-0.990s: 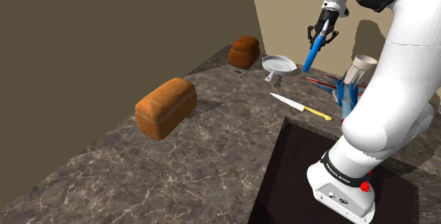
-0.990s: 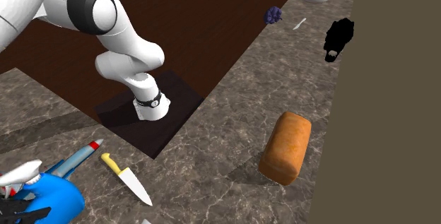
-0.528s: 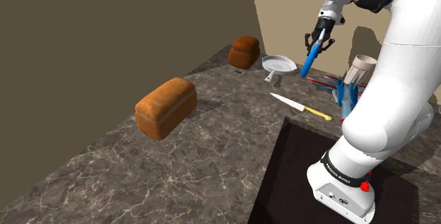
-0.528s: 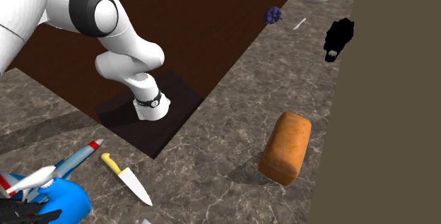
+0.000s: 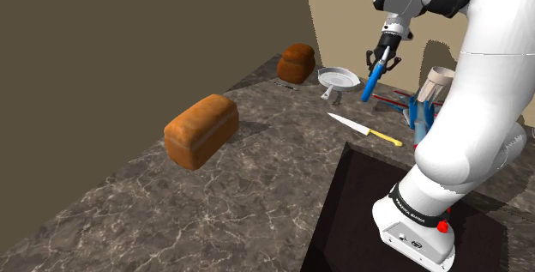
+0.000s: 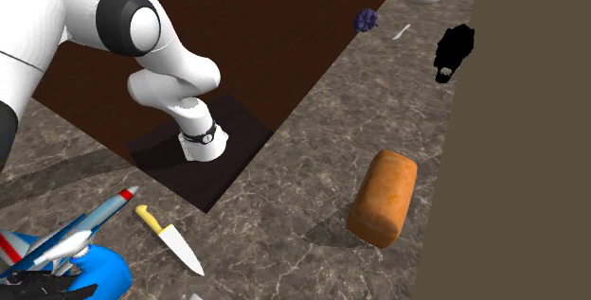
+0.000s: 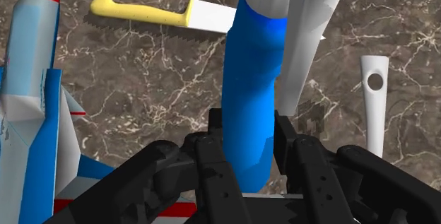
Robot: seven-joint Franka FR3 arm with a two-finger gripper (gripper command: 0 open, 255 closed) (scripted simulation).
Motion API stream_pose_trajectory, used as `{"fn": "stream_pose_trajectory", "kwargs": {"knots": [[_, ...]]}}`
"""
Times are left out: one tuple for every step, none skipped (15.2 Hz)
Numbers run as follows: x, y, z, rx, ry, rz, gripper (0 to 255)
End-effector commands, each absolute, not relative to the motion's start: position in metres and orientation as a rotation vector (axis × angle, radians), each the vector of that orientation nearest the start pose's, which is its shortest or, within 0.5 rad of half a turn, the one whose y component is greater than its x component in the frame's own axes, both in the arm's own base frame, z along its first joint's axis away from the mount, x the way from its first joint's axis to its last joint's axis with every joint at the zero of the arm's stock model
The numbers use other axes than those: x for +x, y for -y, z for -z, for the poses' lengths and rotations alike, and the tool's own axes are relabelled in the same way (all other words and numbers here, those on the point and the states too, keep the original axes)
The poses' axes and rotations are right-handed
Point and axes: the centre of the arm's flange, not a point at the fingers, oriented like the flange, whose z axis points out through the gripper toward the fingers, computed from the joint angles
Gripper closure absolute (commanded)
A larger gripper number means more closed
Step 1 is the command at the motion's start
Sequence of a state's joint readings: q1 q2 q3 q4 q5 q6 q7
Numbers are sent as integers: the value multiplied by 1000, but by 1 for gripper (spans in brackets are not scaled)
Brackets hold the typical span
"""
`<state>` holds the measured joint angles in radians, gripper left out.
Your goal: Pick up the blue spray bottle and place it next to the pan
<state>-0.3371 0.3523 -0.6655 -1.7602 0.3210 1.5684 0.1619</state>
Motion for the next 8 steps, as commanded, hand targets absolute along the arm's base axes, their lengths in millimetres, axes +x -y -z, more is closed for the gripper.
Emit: {"fn": "stream_pose_trajectory", "kwargs": {"knots": [[363, 453, -363, -2275, -1660, -542, 255], [363, 453, -358, -2275, -1660, -542, 255], [363, 453, -353, -2275, -1660, -542, 255], [363, 453, -347, -2275, -1660, -542, 255], [363, 453, -342, -2275, -1660, -542, 255], [363, 453, -337, -2275, -1660, -542, 255], [363, 453, -332, -2275, -1660, -542, 255], [363, 453, -326, -2275, -1660, -542, 255]]}}
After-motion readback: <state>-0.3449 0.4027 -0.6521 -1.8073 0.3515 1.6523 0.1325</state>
